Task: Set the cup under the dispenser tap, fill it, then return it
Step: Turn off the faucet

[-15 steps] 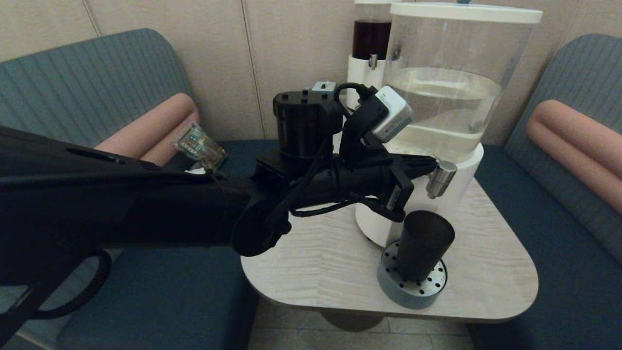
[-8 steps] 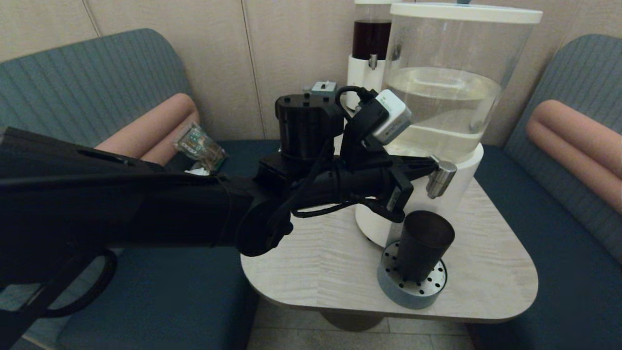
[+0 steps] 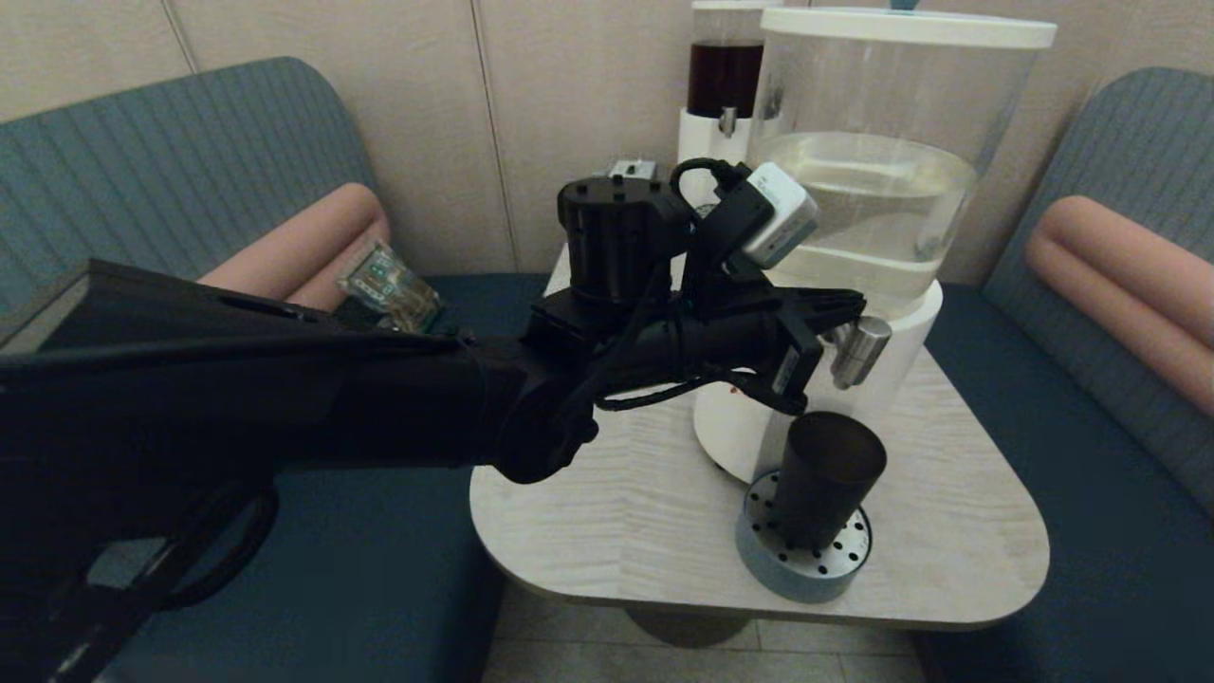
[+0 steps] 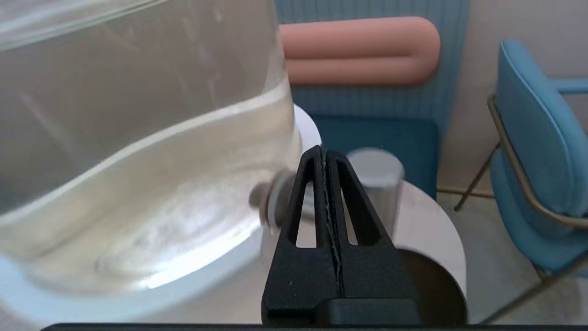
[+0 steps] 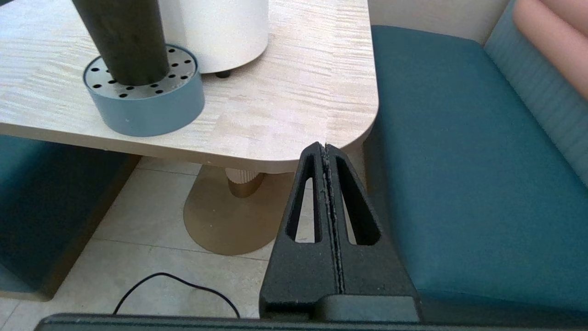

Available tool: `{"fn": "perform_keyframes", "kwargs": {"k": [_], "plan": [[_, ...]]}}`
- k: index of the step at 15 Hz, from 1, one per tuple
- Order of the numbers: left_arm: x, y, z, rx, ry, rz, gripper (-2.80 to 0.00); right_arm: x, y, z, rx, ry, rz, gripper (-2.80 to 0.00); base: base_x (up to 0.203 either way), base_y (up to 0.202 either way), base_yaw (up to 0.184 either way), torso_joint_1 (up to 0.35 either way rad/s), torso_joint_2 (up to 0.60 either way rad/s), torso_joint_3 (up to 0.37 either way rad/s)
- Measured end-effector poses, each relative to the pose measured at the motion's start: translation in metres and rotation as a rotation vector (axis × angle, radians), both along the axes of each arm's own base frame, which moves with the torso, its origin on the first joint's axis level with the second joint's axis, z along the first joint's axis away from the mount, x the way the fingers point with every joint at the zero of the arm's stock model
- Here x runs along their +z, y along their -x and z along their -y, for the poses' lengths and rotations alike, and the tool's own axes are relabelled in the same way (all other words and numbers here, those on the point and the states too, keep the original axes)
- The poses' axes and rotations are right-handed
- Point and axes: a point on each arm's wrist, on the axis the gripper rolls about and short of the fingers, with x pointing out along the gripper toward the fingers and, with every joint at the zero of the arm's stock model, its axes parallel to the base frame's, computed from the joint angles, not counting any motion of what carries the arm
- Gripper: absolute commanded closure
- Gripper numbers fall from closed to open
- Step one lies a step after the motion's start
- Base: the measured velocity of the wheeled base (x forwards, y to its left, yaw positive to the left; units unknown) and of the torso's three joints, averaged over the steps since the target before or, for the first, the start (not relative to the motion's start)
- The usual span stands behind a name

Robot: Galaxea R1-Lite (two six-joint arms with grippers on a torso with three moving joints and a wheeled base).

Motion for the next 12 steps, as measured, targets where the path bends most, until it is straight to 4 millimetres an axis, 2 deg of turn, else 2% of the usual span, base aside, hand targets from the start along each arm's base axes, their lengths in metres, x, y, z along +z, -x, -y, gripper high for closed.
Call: {"fn": "perform_keyframes", "kwargs": {"k": [12], "plan": [[-0.012,-0.011,0.015,-0.02,0.005,-0.006,0.0,0.0,0.0,0.0,0.0,0.0,0.0,0.0,0.0,0.0,0.0,0.0,0.0,0.0]]}}
